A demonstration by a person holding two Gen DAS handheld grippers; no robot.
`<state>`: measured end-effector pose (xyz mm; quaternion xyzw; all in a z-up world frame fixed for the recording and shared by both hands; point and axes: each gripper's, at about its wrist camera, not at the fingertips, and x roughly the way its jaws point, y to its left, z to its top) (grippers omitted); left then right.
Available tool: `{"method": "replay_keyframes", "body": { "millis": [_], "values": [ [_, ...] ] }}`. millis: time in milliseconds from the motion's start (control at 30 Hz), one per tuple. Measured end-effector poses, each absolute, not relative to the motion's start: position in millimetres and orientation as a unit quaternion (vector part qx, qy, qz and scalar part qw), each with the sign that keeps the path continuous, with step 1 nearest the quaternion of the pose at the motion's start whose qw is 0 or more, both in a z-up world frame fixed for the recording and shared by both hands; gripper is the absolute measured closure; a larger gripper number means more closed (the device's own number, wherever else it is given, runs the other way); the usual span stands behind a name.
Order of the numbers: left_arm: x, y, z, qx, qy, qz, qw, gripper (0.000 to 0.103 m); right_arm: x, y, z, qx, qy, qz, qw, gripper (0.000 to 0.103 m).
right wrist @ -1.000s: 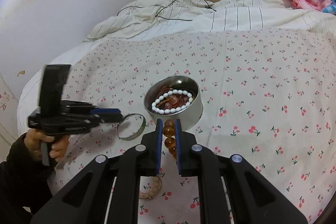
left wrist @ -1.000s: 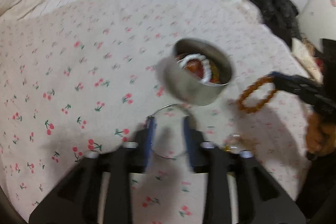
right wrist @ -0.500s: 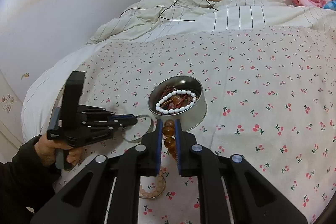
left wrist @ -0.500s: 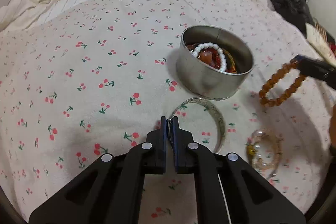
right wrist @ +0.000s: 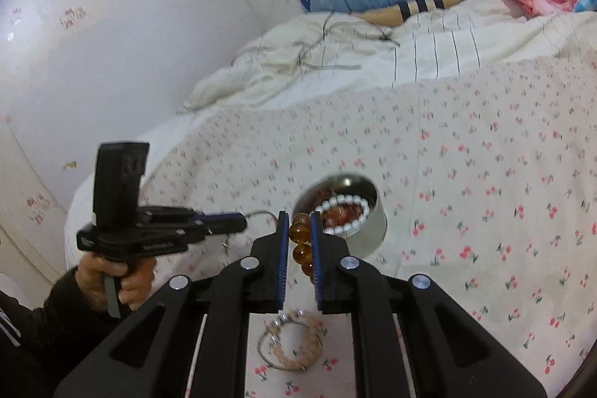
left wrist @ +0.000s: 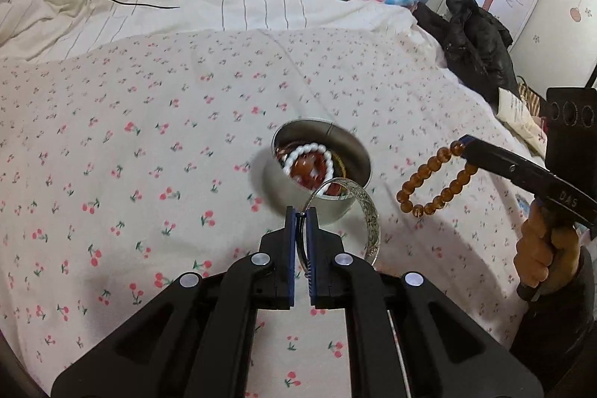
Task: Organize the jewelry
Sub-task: 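Carry the silver bangle into the tin with the left tool while the right tool brings the amber bracelet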
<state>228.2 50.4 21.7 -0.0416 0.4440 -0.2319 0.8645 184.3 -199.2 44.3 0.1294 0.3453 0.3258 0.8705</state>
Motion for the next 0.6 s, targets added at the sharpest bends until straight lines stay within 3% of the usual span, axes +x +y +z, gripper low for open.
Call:
{"method": "replay_keyframes", "body": {
  "millis": [400, 600],
  "values": [
    [276, 23, 32, -0.041, 0.429, -0.229, 0.873, 0.098, 225, -188, 62, 0.163, 0.320, 0.326, 0.874, 0.091],
    [298, 1, 12, -0.031, 0.447, -0.229, 0.864, 0.097, 235, -185, 57, 0.166, 0.322, 0.319, 0.876, 0.091]
  ]
}}
